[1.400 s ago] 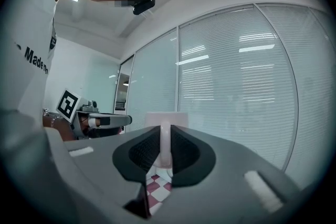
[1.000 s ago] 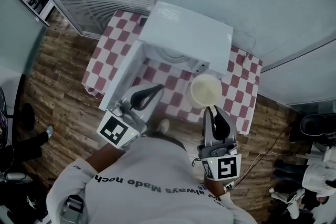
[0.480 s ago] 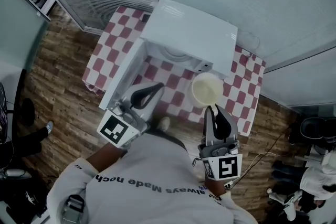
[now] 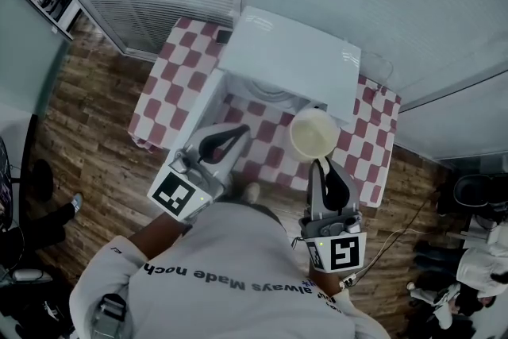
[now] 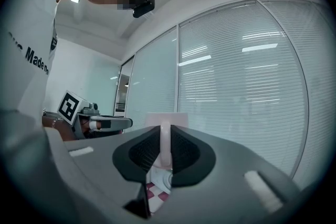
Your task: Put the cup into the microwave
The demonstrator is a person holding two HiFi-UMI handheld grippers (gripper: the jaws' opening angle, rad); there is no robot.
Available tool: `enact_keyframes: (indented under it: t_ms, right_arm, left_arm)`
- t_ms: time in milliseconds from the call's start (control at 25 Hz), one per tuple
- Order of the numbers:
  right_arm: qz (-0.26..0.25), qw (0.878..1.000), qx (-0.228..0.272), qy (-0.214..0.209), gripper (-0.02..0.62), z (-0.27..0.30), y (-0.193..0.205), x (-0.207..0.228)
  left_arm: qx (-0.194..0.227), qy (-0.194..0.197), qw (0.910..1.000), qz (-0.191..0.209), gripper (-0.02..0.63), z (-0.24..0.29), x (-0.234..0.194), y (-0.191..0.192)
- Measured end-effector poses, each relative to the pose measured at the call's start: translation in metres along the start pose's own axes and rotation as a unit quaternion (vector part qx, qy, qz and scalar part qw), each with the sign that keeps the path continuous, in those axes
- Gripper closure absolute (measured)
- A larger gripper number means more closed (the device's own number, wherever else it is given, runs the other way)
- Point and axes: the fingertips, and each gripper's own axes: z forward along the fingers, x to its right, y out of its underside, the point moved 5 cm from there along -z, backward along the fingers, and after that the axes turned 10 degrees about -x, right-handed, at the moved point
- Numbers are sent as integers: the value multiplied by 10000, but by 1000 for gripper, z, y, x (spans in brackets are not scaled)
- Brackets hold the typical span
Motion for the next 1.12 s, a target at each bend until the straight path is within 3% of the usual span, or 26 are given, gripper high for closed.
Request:
enact_keyframes:
  t_ms: [480,1120]
  right_arm:
    - [19,10000,-61,-23,557,27,6,1]
    - [157,9984,-546,-35,557,66,67,13]
  left_arm:
    - [-162,69,9998,-69,603,14,-24,12]
    - [-477,88,9981,-371,603,42,-49,64]
